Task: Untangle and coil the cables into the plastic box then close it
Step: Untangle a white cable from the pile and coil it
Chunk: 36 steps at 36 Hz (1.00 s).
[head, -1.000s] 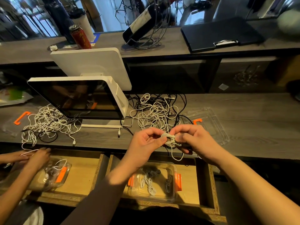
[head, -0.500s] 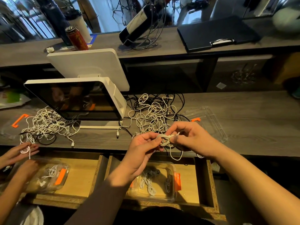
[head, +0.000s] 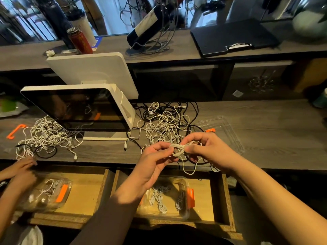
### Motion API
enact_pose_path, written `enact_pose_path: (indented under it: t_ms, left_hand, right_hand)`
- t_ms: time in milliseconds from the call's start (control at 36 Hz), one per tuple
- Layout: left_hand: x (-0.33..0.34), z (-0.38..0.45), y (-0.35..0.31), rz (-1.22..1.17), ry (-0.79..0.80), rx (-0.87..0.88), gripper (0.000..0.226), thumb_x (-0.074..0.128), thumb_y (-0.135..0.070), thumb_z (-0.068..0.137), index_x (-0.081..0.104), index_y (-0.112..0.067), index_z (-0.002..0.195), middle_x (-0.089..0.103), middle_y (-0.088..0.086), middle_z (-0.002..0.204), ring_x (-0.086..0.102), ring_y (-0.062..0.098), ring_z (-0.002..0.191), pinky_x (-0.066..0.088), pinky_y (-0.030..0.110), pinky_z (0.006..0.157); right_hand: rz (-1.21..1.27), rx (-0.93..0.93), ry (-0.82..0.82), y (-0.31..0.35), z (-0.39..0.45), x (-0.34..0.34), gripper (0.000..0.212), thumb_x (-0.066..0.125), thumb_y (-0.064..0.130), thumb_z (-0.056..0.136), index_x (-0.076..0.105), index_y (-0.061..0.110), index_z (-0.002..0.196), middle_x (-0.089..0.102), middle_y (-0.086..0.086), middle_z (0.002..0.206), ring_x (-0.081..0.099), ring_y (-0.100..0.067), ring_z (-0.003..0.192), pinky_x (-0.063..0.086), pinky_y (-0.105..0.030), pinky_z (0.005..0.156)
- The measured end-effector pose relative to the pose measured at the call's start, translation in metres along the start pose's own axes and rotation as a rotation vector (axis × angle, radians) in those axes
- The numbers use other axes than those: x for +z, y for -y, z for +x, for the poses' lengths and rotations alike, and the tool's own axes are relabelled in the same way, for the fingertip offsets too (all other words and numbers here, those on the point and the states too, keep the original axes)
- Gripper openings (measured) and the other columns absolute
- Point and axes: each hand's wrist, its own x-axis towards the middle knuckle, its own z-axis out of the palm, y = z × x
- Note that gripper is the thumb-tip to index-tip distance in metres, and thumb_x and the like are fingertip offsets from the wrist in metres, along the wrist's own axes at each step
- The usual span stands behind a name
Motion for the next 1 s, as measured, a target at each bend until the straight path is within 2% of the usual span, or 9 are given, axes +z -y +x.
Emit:
enact_pose_path:
  t_ms: [139,222,417,556,722,806,861,917,1000]
  left_hand:
    - [0.003,-0.002,0.007,-0.201,0.021,-0.103,0.009,0.059,-0.001,0.078,0.067,-0.005,0.077,0.070,0.015,0.085,0.069,0.021,0.074,0.060,0.029,0.063]
    - [0.002,-0.004,0.007,-0.270,0.043,-0.183,0.007,0.056,0.000,0.081,0.063,-0.002,0.084,0.067,0.016,0.084,0.067,0.022,0.070,0.059,0.029,0.058]
    - [-0.006,-0.001,0.008,-0.180,0.094,-0.256,0.018,0.069,-0.003,0.073,0.062,-0.001,0.089,0.066,0.015,0.087,0.066,0.022,0.071,0.058,0.028,0.059]
    - [-0.002,0.000,0.011,-0.134,0.085,-0.279,0.015,0.059,-0.004,0.084,0.064,0.001,0.097,0.070,0.012,0.086,0.066,0.017,0.070,0.058,0.025,0.060]
    - [0.001,0.000,0.016,-0.107,0.019,-0.301,0.014,0.064,-0.005,0.076,0.072,-0.001,0.087,0.072,0.012,0.082,0.066,0.016,0.067,0.058,0.024,0.058]
    - [0.005,-0.002,0.025,-0.176,-0.007,-0.249,0.011,0.063,-0.004,0.075,0.075,-0.005,0.075,0.072,0.014,0.087,0.065,0.019,0.073,0.058,0.024,0.059]
    - [0.004,-0.001,0.032,-0.298,0.001,-0.205,0.009,0.062,-0.004,0.081,0.070,-0.004,0.086,0.070,0.016,0.093,0.061,0.021,0.079,0.057,0.023,0.059]
    - [-0.001,0.001,0.037,-0.362,0.006,-0.158,0.022,0.067,-0.007,0.083,0.063,-0.002,0.104,0.067,0.018,0.101,0.057,0.023,0.083,0.057,0.022,0.062]
    - [-0.009,0.002,0.041,-0.276,-0.062,-0.099,0.019,0.060,-0.003,0.087,0.062,-0.003,0.106,0.071,0.013,0.099,0.065,0.017,0.080,0.057,0.022,0.067]
  right_hand:
    - [-0.045,-0.011,0.025,0.004,0.000,-0.003,0.013,0.067,0.005,0.090,0.073,0.010,0.101,0.068,-0.001,0.085,0.060,-0.015,0.072,0.052,-0.027,0.067]
    - [-0.078,-0.008,0.062,0.005,-0.002,-0.003,0.014,0.066,0.005,0.091,0.072,0.011,0.102,0.067,-0.003,0.087,0.059,-0.018,0.074,0.052,-0.027,0.068]
    - [-0.091,-0.001,0.082,0.003,-0.006,-0.004,0.015,0.065,0.007,0.092,0.073,0.013,0.103,0.068,-0.017,0.099,0.061,-0.020,0.078,0.054,-0.029,0.071]
    - [-0.112,0.015,0.046,-0.002,-0.011,-0.007,0.015,0.065,0.007,0.092,0.074,0.011,0.102,0.070,-0.002,0.086,0.063,-0.013,0.070,0.054,-0.022,0.066]
    - [-0.107,-0.029,-0.011,-0.012,-0.018,-0.002,0.016,0.062,0.001,0.092,0.073,0.007,0.103,0.070,0.009,0.081,0.061,-0.003,0.070,0.050,-0.016,0.064]
    - [0.113,0.019,-0.011,-0.019,-0.019,0.002,0.013,0.063,0.005,0.092,0.072,0.007,0.102,0.067,-0.003,0.081,0.059,-0.011,0.064,0.050,-0.018,0.060]
    - [0.276,0.041,-0.033,-0.024,-0.017,0.011,0.016,0.067,0.012,0.087,0.072,0.007,0.102,0.064,-0.011,0.081,0.056,-0.013,0.059,0.049,-0.019,0.057]
    - [0.302,0.040,-0.078,-0.028,-0.012,0.019,0.020,0.070,0.016,0.087,0.072,0.007,0.105,0.064,-0.014,0.083,0.055,-0.014,0.060,0.049,-0.021,0.059]
    - [0.305,0.069,-0.100,-0.033,-0.011,0.025,0.026,0.066,0.016,0.085,0.071,0.006,0.109,0.065,-0.014,0.085,0.056,-0.016,0.065,0.051,-0.023,0.062]
